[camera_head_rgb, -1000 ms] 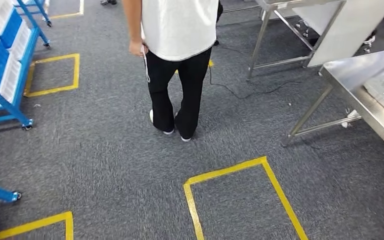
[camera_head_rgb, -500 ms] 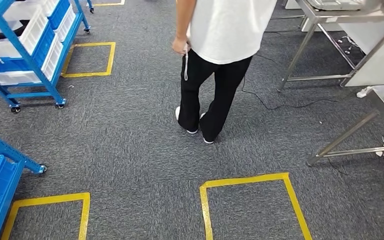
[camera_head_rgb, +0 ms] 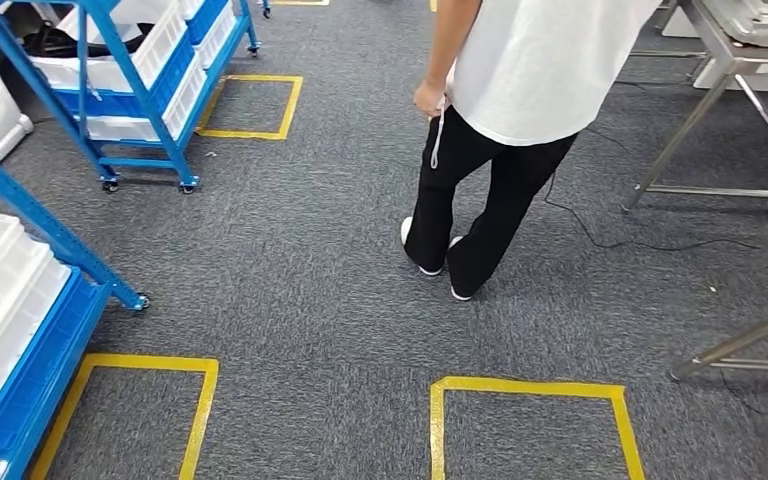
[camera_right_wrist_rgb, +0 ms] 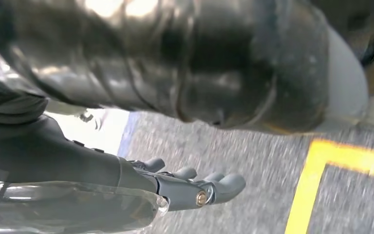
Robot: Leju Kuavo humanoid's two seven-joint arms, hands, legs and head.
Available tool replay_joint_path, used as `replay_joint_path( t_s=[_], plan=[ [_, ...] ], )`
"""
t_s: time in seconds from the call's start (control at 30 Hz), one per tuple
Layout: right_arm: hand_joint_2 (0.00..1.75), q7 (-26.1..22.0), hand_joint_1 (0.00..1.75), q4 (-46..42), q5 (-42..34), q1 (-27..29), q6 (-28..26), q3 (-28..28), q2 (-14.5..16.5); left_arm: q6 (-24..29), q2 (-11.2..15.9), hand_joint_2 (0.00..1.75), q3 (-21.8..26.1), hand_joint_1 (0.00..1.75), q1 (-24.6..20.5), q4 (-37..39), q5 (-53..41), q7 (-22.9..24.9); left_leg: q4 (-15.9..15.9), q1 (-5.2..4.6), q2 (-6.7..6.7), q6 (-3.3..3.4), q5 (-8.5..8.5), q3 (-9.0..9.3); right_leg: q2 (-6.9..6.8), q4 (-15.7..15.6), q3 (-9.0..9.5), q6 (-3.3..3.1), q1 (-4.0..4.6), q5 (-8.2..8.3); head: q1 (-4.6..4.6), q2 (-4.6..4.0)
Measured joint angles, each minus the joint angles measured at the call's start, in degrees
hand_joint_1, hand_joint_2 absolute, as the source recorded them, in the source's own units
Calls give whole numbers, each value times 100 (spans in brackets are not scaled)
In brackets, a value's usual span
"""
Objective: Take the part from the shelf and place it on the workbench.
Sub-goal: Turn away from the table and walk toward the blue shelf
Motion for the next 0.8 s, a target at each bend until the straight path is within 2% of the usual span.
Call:
replay_joint_path(
  t_s=[0.07, 0.1, 0.13, 0.17, 0.2, 0.23, 0.3, 0.33, 0.37, 0.43, 0.47, 0.53, 0.57, 0.6, 0.63, 0.67, 0.7, 0.73, 0.77, 0.8],
  plan=[
    [0, -2, 0, 1, 11, 20, 10, 0, 5, -2, 3, 0, 0, 0, -14, 0, -1, 0, 609, -6, 344, -41, -341, -295, -186, -47, 38, -37, 3, 2, -2, -1],
    [0, -2, 0, 2, 15, 26, 13, 0, 7, -4, 2, 0, -1, 0, -20, 0, -2, 0, 979, 7, 411, -66, -505, -482, -283, -42, 41, -46, 8, -9, -3, -1],
    [0, -2, 0, 3, 17, 27, 13, 0, 8, -5, 2, 0, -1, 0, -21, 0, -3, 0, 1250, 23, 440, -89, -590, -614, -374, -35, 41, -44, 10, -21, -3, 0],
    [0, -3, 0, 4, 21, 24, 14, 0, 9, -5, 2, 0, -1, 0, -17, 0, -5, 0, 1342, 38, 459, -110, -572, -654, -457, -26, 43, -36, 8, -36, -3, 0],
    [0, -4, 0, 4, 27, 18, 15, 0, 11, -4, 4, 0, -1, 0, -9, 0, -10, 0, 1205, 53, 485, -126, -449, -573, -534, -11, 49, -22, 3, -54, -4, 1],
    [0, -6, 0, 4, 35, 13, 17, 0, 15, -2, 8, 0, -1, 0, -3, 0, -14, 0, 872, 64, 539, -136, -259, -386, -604, 8, 60, -2, -4, -79, -4, 1],
    [0, -12, 0, 5, 53, 9, 19, -1, 22, 1, 13, 0, 0, 0, -7, 0, -25, -1, 122, 56, 783, -117, 15, 20, -732, 56, 88, 59, 3, -140, -3, 0],
    [0, -16, 0, 5, 59, 6, 19, -1, 24, 2, 15, 0, 0, 0, -11, 0, -30, -1, -86, 43, 862, -89, 66, 133, -783, 73, 103, 91, 14, -164, -3, -1],
    [0, -19, 0, 6, 67, -1, 19, -2, 25, 3, 15, 0, 0, 0, -13, 0, -33, -2, -160, 25, 902, -57, 63, 168, -829, 81, 116, 120, 27, -178, -2, 0],
    [0, -25, 0, 6, 77, -28, 20, -1, 32, 4, 16, 0, 0, 0, -3, 0, -36, -1, -167, 15, 786, 11, 84, 158, -898, 81, 142, 176, 28, -197, -4, 0],
    [0, -26, 0, 6, 81, -37, 20, -1, 35, 5, 16, 0, 0, 0, 1, 0, -36, -1, -188, 23, 734, 46, 99, 162, -833, 117, 139, 208, 14, -240, -2, 0],
    [0, -30, 0, 6, 90, -36, 20, -2, 39, 9, 16, 0, 0, 0, -3, -1, -40, -2, -231, 45, 627, 119, 137, 170, -546, 472, -11, 259, -24, -494, -1, 0],
    [0, -30, 0, 7, 96, -27, 22, -4, 39, 12, 16, 0, 0, 0, -9, -1, -43, -4, -235, 42, 572, 141, 149, 160, -385, 820, -177, 272, -37, -688, -1, 0],
    [0, -31, 0, 7, 103, -20, 27, -6, 40, 15, 17, 0, 0, 0, -15, -1, -47, -5, -234, 36, 512, 156, 155, 147, -304, 1218, -379, 277, -42, -870, -2, 0],
    [0, -31, 0, 7, 109, -16, 36, -9, 40, 18, 17, 0, 0, 0, -20, -1, -49, -7, -231, 29, 444, 162, 159, 140, -272, 1558, -559, 279, -45, -980, -2, 0],
    [0, -31, 0, 7, 112, -14, 44, -11, 40, 19, 17, 0, 0, 0, -19, 0, -50, -8, -226, 23, 368, 165, 161, 139, -260, 1728, -661, 277, -46, -976, -2, 0],
    [0, -31, 0, 7, 114, -13, 51, -13, 40, 19, 17, 0, 0, 0, -17, 0, -51, -9, -219, 21, 287, 165, 161, 143, -249, 1678, -660, 268, -47, -851, -2, 0],
    [0, -31, 0, 7, 114, -12, 54, -13, 40, 19, 16, 0, 0, 0, -15, 0, -52, -9, -211, 20, 203, 161, 159, 150, -213, 1408, -555, 252, -49, -631, -2, -1],
    [0, -31, 0, 7, 114, -6, 54, -14, 40, 19, 14, 0, 0, 0, -14, 0, -52, -9, -200, 24, 123, 155, 155, 152, -108, 1010, -392, 232, -54, -391, -2, -1],
    [0, -31, 0, 7, 114, 3, 54, -15, 40, 19, 12, 0, 0, 0, -19, 0, -53, -9, -181, 18, 51, 139, 150, 145, 37, 637, -240, 212, -59, -219, -2, -1]
  ],
)
